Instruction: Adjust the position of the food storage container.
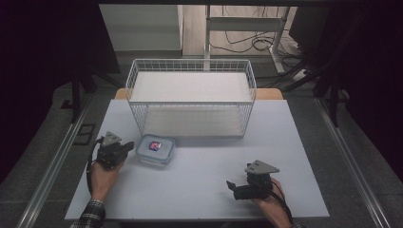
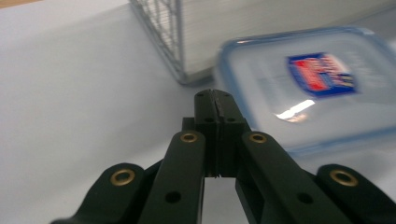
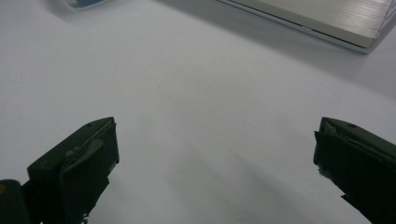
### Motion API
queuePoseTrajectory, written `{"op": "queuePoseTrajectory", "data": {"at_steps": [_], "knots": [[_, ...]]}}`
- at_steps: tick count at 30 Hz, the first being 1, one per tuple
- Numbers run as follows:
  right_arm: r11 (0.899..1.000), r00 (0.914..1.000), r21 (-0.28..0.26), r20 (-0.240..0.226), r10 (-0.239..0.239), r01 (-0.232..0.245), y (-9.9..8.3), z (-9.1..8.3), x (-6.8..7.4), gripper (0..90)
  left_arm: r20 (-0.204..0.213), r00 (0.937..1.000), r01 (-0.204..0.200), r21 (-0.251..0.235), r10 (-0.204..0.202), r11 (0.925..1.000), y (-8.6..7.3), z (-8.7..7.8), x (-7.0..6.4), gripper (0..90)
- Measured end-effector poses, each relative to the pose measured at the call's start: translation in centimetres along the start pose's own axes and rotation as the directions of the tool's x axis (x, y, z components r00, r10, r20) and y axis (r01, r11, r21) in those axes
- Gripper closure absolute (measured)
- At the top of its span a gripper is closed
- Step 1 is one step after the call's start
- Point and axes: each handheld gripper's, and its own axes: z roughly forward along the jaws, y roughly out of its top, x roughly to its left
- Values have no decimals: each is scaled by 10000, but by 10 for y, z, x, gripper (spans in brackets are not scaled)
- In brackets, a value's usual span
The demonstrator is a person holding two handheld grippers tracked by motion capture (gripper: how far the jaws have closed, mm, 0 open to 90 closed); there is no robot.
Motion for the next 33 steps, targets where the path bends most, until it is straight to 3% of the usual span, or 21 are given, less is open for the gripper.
{"op": "queuePoseTrajectory", "data": {"at_steps": [6,13,18,24,33], "knots": [[9999,9999,105,10,-129,129,0,2,1,0,-42,9999,-95,614,98,9981,1,21,-1,900],[9994,9998,254,-23,-221,221,-1,5,3,0,288,9996,8,730,-29,9973,1,23,-6,900],[9996,9998,225,-35,-197,197,0,4,3,0,643,9978,-237,850,183,9961,2,25,-20,900],[9996,9997,207,-145,-189,192,-1,3,1,1,862,9921,-1020,1263,915,9867,1,31,-45,900],[9997,9997,186,-188,-147,151,-1,4,1,1,1577,9816,-1272,1193,1077,9847,5,36,-72,900]]}}
